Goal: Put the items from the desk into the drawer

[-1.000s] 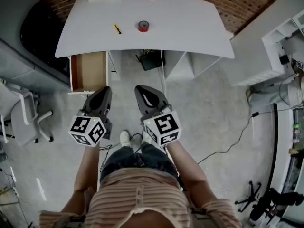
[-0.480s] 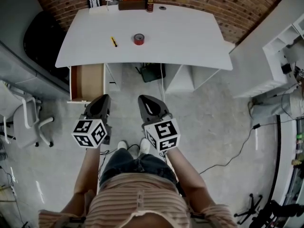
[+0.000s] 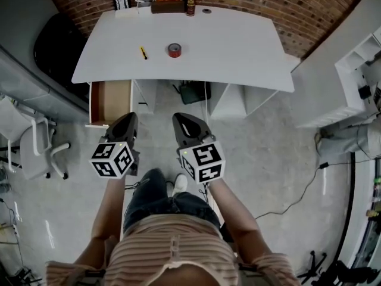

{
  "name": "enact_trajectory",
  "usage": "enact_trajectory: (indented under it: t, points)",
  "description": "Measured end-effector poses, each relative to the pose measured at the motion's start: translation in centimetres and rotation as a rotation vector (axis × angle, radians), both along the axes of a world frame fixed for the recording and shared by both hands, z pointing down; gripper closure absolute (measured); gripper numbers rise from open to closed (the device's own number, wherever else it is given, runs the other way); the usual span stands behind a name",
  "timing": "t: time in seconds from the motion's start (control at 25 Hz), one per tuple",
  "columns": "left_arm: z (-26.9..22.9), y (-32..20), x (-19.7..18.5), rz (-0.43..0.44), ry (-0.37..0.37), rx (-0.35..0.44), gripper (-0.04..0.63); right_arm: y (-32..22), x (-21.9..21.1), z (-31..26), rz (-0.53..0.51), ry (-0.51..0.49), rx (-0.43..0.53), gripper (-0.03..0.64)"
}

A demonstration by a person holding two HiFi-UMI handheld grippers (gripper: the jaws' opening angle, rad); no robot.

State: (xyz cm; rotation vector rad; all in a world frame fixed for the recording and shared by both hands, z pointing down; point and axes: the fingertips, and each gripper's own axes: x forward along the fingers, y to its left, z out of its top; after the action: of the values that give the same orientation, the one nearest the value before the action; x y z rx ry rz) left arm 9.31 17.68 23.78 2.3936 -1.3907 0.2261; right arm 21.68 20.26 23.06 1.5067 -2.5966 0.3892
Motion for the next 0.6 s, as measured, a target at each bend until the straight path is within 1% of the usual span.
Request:
enact_trajectory:
  t: [0.08,0.16,0.32,0.6]
  points:
    - [0.3,-0.6,-0.3,-0.009,-0.044,-0.006,0.586,-0.8,-0.1,-0.4,0.003,-0.041,0.005,0.600]
    - [0.6,-1.3,-0.7,-0.015,-0.062,-0.014,0.586,-1.5,-0.3,-0.5,0.004,-0.068,0.005,0.600]
    - [1.1,-3.3,-1.3,-0.029,-0.059,-0.026,0.586,-3.2,-0.7,-0.1,-0.001,-0.064,-0.005,0.600]
    - [1.9,-9.2,-1.2,0.003,-0.054,-0.021,0.586,-8.6,-1.0,1.1,0.022,-0.038,-0.043,0.600]
